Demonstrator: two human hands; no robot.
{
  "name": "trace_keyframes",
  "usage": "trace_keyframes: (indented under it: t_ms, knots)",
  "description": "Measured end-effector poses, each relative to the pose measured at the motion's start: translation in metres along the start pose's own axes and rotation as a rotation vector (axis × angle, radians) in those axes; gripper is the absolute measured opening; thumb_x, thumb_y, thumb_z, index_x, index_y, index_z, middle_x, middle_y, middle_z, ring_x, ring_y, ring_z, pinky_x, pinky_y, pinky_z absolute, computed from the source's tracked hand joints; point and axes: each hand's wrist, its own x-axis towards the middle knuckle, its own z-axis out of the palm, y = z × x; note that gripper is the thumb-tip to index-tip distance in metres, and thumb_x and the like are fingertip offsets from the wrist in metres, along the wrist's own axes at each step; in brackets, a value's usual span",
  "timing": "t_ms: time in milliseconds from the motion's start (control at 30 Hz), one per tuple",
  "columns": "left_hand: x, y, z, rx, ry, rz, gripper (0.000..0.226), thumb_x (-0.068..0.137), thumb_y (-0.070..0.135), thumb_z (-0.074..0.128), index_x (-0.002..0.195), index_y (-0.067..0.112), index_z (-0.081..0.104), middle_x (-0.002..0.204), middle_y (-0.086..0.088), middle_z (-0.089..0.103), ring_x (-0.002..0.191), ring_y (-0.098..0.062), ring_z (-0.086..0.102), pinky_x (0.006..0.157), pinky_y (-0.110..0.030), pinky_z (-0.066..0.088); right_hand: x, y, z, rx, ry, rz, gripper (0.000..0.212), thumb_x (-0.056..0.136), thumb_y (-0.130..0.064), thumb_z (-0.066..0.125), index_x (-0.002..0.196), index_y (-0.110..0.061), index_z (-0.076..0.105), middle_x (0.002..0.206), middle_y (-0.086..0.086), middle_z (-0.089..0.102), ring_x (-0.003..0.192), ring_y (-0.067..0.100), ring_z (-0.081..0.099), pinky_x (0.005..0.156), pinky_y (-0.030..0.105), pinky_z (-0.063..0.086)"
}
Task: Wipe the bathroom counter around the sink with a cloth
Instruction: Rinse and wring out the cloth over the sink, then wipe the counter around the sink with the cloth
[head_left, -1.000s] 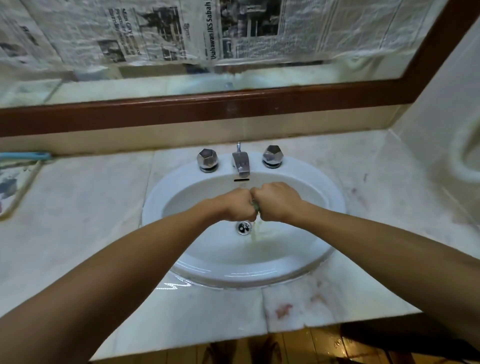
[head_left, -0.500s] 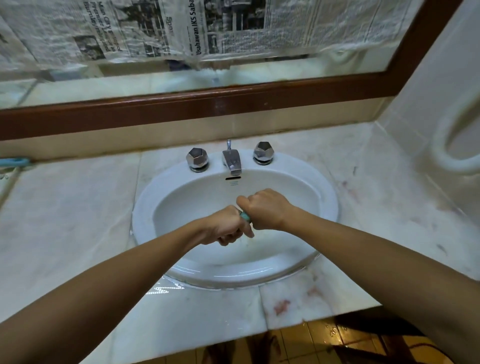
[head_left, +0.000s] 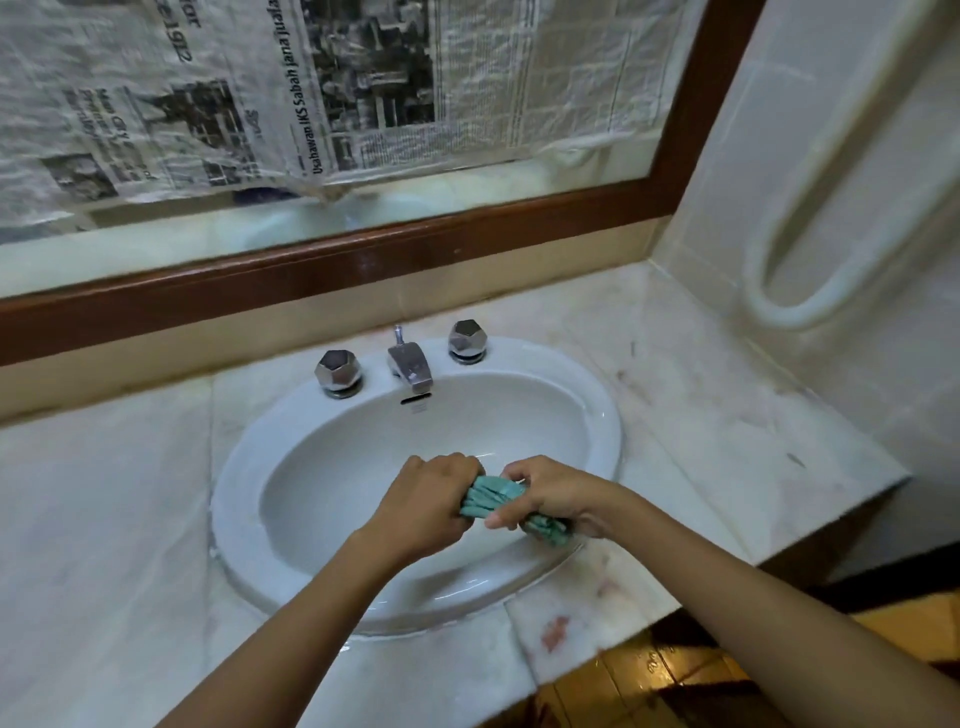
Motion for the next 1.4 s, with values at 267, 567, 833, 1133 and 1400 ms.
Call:
trace_keyframes:
  t_ms: [267, 567, 833, 1133, 1400]
  knots:
    - [0.005, 0.030, 0.034, -0.056, 0.045, 0.076, 0.058, 0.070, 0.033, 0.057, 0.127, 0.040, 0.047, 0.115, 0.008, 0.055, 0.098, -0.018, 0.056, 0.074, -0.034, 0.040, -0.035, 0.051, -0.029, 0.390, 0.084, 0.072, 0.022, 0.090, -0.008, 0.064, 0.068, -0.007, 0.065, 0.068, 0.008, 0.060, 0.063, 0.018, 0.056, 0.058, 0.025, 0.044]
    - [0.077, 0.067, 0.070, -0.399, -0.035, -0.207, 0.073, 0.087, 0.030, 0.064, 0.149, 0.040, 0.026, 0.148, 0.005, 0.035, 0.135, -0.019, 0.035, 0.108, -0.036, 0.032, -0.051, 0.091, -0.158, -0.214, 0.881, -0.035, 0.020, 0.096, -0.013, 0.052, 0.082, -0.009, 0.067, 0.071, 0.006, 0.061, 0.068, 0.023, 0.055, 0.055, 0.027, 0.038]
    - [0.167, 0.096, 0.093, -0.415, 0.130, -0.468, 0.058, 0.089, 0.032, 0.059, 0.144, 0.022, 0.044, 0.157, -0.006, 0.025, 0.142, -0.029, 0.025, 0.112, -0.038, 0.025, 0.012, 0.153, -0.185, -0.758, 0.782, -0.118, 0.057, 0.089, -0.050, 0.041, 0.131, -0.015, 0.056, 0.137, 0.010, 0.054, 0.131, 0.035, 0.042, 0.105, 0.054, 0.035]
    - [0.223, 0.107, 0.129, -0.300, 0.163, -0.717, 0.058, 0.098, 0.041, 0.022, 0.153, 0.025, 0.021, 0.164, -0.002, -0.009, 0.148, -0.031, -0.013, 0.116, -0.046, 0.012, 0.088, 0.150, -0.212, -1.048, 0.640, -0.109, 0.051, 0.098, -0.050, 0.024, 0.148, -0.047, 0.017, 0.160, -0.003, 0.020, 0.146, 0.030, 0.017, 0.109, 0.061, 0.008]
    - [0.224, 0.104, 0.137, -0.202, 0.201, -0.725, 0.060, 0.094, 0.048, 0.017, 0.149, 0.028, 0.028, 0.164, 0.003, -0.002, 0.150, -0.025, -0.007, 0.114, -0.028, -0.004, 0.212, 0.059, -0.267, -1.049, 0.495, -0.217, 0.050, 0.100, -0.052, 0.017, 0.148, -0.051, 0.005, 0.162, -0.008, -0.005, 0.148, 0.024, -0.010, 0.114, 0.060, -0.006]
